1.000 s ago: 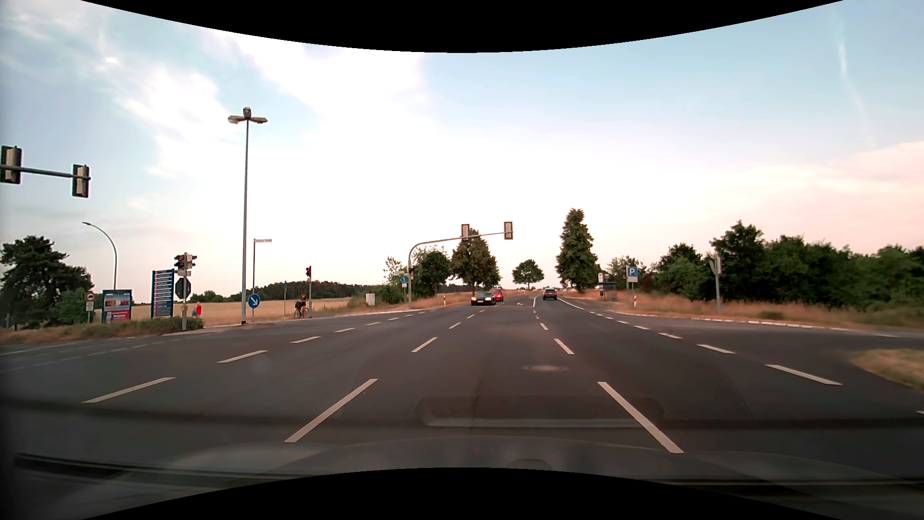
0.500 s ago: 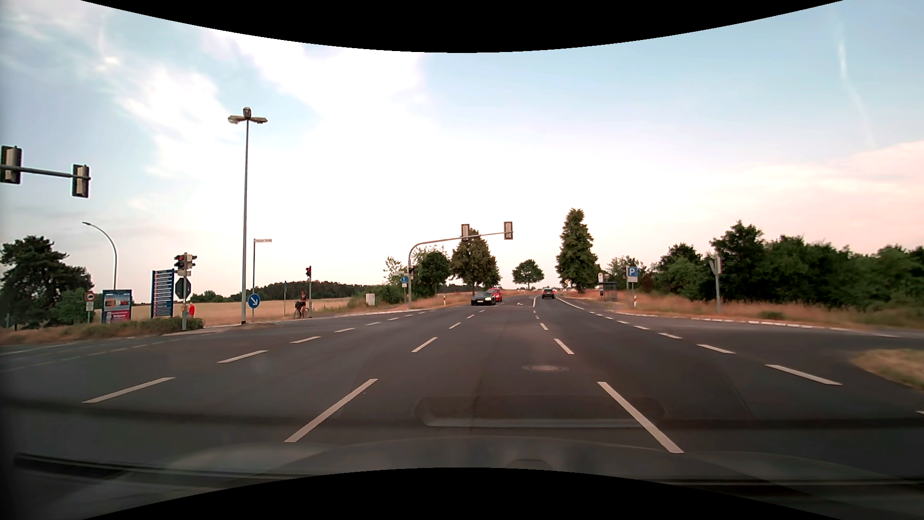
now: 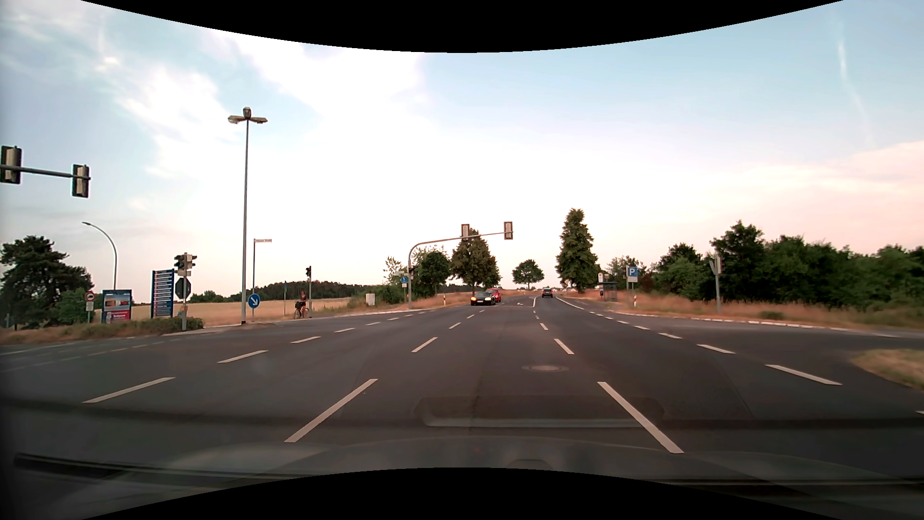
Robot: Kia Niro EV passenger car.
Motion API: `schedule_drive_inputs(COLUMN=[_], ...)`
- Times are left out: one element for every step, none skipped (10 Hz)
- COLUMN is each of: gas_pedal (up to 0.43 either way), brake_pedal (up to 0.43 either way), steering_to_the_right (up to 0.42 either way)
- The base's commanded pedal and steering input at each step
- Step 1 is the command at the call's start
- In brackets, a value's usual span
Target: Follow the waypoints while adhering to traffic rules and regulations
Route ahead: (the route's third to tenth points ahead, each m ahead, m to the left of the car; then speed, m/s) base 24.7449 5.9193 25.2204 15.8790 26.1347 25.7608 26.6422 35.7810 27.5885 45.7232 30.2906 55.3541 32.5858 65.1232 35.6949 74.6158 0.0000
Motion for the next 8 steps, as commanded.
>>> schedule_drive_inputs(gas_pedal=[0.0,0.0,0.0,0.0,0.0,0.0,0.0,0.0], brake_pedal=[0.311,0.311,0.317,0.311,0.317,0.311,0.311,0.311], steering_to_the_right=[-0.001,-0.001,-0.001,-0.001,-0.001,-0.001,-0.001,-0.001])
